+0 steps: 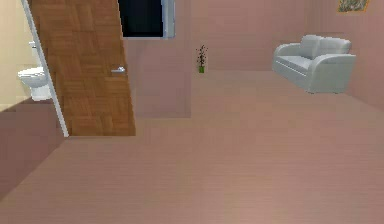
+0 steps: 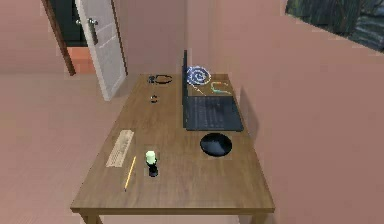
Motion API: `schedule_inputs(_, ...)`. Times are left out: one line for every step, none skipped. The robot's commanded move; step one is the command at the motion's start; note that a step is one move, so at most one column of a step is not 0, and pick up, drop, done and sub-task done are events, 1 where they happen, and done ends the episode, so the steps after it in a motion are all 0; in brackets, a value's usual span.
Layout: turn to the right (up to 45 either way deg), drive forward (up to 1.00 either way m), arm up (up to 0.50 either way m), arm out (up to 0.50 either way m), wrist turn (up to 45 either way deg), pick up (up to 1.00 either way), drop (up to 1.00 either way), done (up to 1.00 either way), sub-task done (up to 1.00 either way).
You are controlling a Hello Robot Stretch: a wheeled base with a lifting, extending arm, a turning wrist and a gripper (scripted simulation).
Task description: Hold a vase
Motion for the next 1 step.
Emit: schedule_inputs(0.0,0.0,0.5,0.0,0.0,0.0,0.0,0.0,0.0)
